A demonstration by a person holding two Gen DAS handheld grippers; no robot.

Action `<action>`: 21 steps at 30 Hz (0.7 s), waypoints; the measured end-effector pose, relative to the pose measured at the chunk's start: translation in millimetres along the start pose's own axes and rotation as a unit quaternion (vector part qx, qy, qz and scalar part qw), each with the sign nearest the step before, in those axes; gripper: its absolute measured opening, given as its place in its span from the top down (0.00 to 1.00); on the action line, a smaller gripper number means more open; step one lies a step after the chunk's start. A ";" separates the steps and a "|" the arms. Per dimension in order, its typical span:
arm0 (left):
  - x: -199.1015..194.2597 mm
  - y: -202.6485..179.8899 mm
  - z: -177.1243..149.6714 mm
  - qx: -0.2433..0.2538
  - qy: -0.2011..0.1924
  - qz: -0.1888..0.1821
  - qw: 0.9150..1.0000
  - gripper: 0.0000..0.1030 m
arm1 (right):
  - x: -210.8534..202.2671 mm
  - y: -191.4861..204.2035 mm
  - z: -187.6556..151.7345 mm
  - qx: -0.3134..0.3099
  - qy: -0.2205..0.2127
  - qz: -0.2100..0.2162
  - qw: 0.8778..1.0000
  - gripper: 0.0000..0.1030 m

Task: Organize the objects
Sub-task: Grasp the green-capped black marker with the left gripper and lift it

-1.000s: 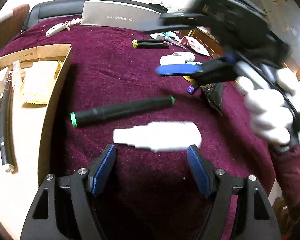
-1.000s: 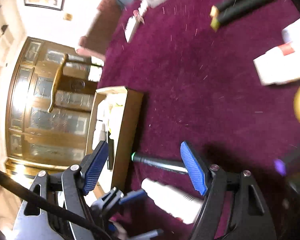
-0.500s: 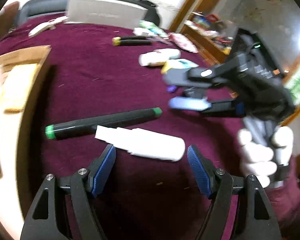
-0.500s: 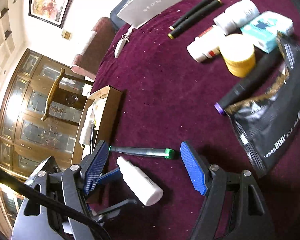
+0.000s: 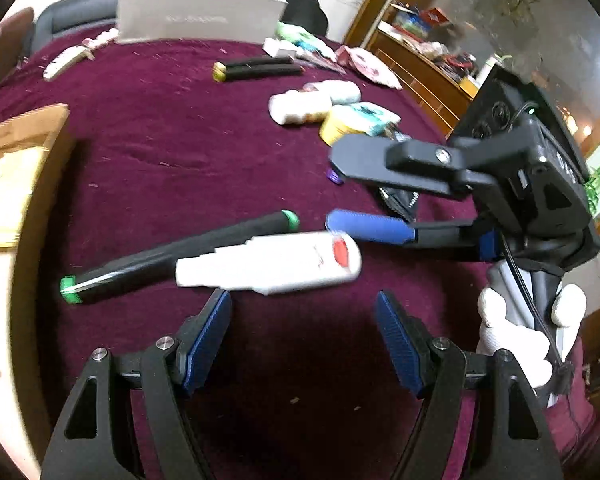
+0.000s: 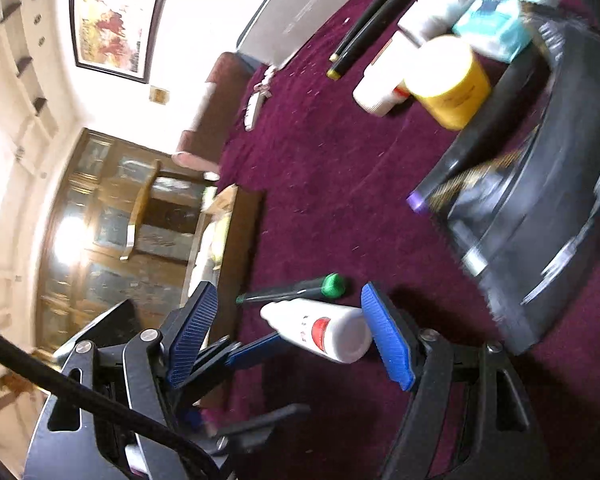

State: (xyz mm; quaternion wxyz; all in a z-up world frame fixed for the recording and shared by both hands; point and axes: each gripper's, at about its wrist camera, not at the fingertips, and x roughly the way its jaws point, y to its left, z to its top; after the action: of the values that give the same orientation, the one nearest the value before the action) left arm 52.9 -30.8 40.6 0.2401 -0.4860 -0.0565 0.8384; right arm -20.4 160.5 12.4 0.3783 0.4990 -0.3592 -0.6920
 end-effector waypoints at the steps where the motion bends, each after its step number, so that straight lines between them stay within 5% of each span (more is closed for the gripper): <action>1: -4.7 2.3 -1.8 0.000 -0.004 0.003 1.000 0.34 | 3.9 -0.2 -0.1 0.002 0.010 0.012 1.000 0.25; 4: -25.9 10.9 -3.0 0.015 -0.023 0.023 0.999 0.34 | 15.3 5.4 -2.5 -0.014 0.042 0.032 0.999 0.25; 7: -39.7 7.0 5.2 0.088 -0.050 0.080 0.992 0.34 | 20.8 7.6 -8.7 -0.026 0.062 0.049 0.997 0.25; 11: -34.6 -8.8 15.3 0.224 -0.055 0.132 0.964 0.34 | 15.6 4.0 -11.4 -0.021 0.050 0.059 0.997 0.25; 13: -18.8 -12.5 17.8 0.282 -0.025 0.164 0.945 0.36 | 11.4 0.1 -11.4 -0.013 0.041 0.067 0.997 0.25; 15: 0.0 -9.5 20.3 0.312 0.007 0.180 0.933 0.55 | 7.4 -3.6 -10.7 -0.004 0.033 0.077 0.996 0.25; 16: 7.1 -6.0 22.0 0.315 0.022 0.180 0.932 0.71 | 6.2 -5.0 -10.5 0.001 0.029 0.082 0.996 0.25; 17: 13.6 -2.5 23.3 0.314 0.036 0.179 0.932 0.77 | 4.8 -6.3 -10.5 0.004 0.027 0.086 0.996 0.25; 21: 28.4 -0.7 22.5 0.317 0.069 0.167 0.931 0.79 | 3.4 -7.1 -9.3 0.007 0.025 0.092 0.995 0.25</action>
State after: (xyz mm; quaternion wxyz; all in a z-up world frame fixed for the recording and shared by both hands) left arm 22.6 -14.2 30.2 0.2417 -0.4435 0.3103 0.8054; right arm -13.4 159.7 2.5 0.4460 0.4838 -0.3984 -0.6390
